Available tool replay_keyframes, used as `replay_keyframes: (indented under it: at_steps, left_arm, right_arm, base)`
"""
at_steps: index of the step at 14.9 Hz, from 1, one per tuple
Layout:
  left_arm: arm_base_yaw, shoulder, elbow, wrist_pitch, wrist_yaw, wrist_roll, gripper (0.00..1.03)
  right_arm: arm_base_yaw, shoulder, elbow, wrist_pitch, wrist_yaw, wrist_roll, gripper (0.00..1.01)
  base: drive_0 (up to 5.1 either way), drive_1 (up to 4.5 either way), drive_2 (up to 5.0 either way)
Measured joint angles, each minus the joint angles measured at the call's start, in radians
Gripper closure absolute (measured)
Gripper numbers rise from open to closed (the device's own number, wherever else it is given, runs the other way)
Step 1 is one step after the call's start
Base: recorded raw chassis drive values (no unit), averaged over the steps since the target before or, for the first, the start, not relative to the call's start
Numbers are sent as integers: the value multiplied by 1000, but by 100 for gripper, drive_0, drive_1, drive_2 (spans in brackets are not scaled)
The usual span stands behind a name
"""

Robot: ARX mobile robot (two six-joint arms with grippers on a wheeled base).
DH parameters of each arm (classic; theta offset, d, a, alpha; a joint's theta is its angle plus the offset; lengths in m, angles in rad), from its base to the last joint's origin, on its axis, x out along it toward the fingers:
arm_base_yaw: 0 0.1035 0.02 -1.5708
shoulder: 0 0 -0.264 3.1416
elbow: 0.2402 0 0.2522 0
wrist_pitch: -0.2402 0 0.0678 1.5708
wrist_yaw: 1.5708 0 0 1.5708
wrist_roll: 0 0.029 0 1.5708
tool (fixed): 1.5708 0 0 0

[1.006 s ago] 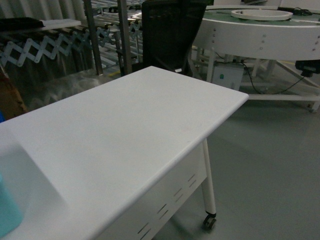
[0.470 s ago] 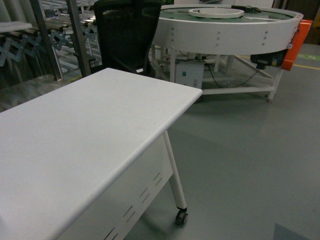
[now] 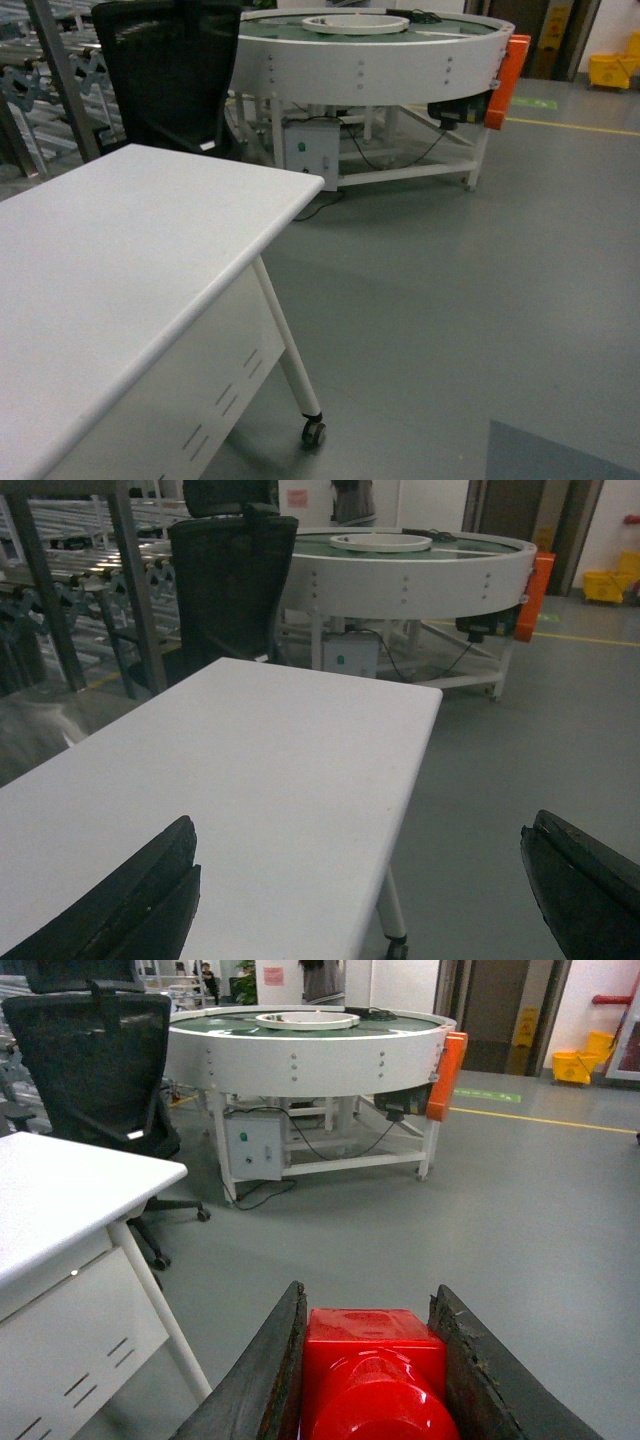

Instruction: Pick red block from blue box to shelf

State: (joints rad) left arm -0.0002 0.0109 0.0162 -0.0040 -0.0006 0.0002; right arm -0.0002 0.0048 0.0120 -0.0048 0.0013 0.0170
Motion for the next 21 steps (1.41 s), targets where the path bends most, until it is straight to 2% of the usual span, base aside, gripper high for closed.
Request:
replay_keyframes:
  at_steps: [21]
  left_arm:
    - [-1, 0, 0, 0, 1, 0, 5]
  right_arm:
    - [0, 0, 0, 0, 0, 0, 72]
  base:
    - [-146, -146, -146]
